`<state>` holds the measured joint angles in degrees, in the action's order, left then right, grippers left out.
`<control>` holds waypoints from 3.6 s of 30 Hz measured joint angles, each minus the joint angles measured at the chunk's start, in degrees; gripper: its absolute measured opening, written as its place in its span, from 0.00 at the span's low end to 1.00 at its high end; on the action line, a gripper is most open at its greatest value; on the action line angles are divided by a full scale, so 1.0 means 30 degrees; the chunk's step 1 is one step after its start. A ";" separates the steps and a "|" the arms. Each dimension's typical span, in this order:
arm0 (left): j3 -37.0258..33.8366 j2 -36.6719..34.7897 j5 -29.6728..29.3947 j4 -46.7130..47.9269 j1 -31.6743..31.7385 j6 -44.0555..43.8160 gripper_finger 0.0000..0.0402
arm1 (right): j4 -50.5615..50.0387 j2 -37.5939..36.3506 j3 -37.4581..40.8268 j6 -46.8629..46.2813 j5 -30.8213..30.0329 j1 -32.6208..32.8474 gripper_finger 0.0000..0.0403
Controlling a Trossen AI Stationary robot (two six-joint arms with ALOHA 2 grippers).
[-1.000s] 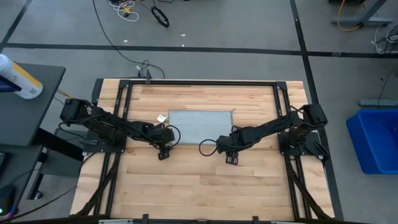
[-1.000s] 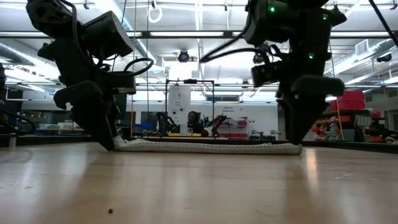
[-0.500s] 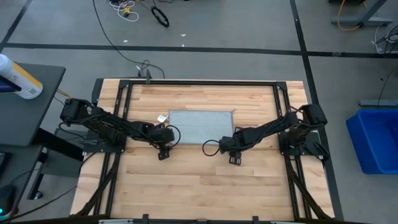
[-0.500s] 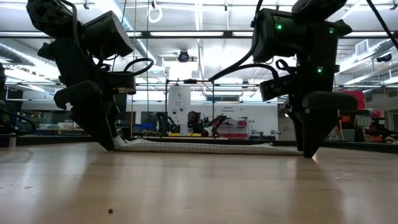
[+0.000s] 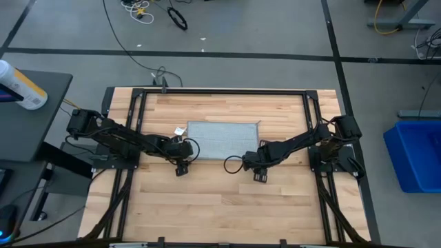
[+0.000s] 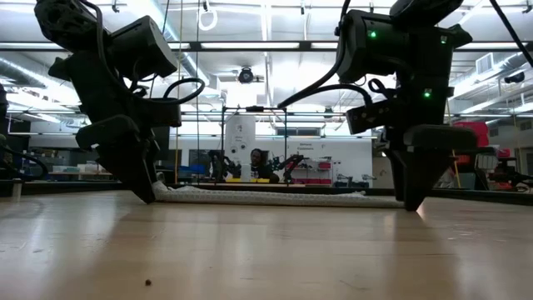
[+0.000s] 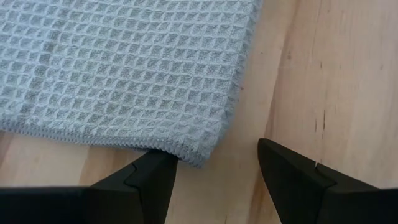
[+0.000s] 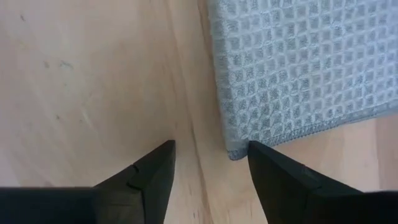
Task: Fold microfiber towels
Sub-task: Fold the gray towel
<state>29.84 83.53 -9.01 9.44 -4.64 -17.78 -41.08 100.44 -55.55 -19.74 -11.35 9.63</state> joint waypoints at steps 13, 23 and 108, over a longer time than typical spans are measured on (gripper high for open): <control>0.0047 -0.0007 -0.0899 0.1425 -0.0658 -0.2453 0.58 | -0.0044 0.0022 0.0000 -0.0951 -0.0731 0.0131 0.51; -0.0088 -0.1997 -0.1155 0.4242 -0.0729 -0.4227 0.58 | -0.0131 0.0022 -0.0007 -0.1336 -0.0643 0.0131 0.51; 0.0375 -0.2092 -0.0592 0.4664 -0.0406 0.2889 0.56 | 0.0100 0.1342 -0.4538 -0.1577 0.2162 0.0284 0.57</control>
<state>30.96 77.25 -10.79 23.44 -5.86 -9.11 -40.78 104.47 -69.16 -24.47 -4.86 10.48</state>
